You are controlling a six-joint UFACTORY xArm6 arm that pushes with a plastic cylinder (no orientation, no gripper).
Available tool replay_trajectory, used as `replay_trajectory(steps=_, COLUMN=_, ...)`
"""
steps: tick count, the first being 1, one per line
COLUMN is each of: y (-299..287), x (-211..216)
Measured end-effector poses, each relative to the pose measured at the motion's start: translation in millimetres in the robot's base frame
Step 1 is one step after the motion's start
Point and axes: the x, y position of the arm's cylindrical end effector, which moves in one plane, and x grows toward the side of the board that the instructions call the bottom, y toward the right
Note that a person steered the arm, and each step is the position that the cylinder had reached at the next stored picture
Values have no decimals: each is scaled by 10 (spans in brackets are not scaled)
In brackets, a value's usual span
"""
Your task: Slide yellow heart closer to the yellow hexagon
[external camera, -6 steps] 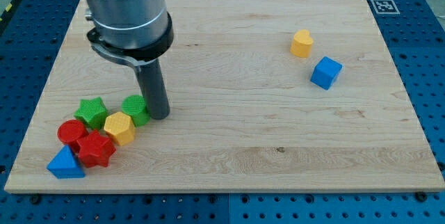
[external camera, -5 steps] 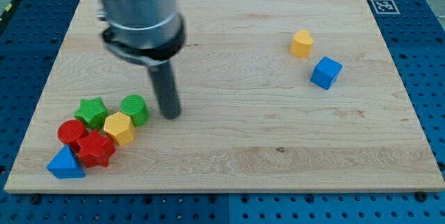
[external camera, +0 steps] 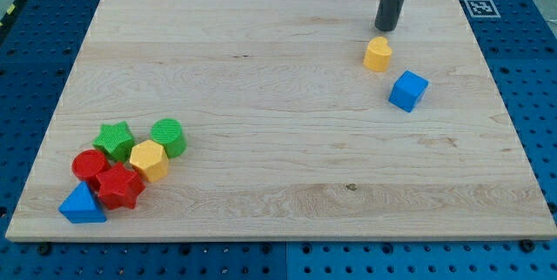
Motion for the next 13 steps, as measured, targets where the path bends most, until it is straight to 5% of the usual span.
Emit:
replay_trajectory(steps=4, y=-296, x=825)
replay_trajectory(steps=9, y=-1202, x=1244)
replay_trajectory(steps=13, y=-1240, x=2034)
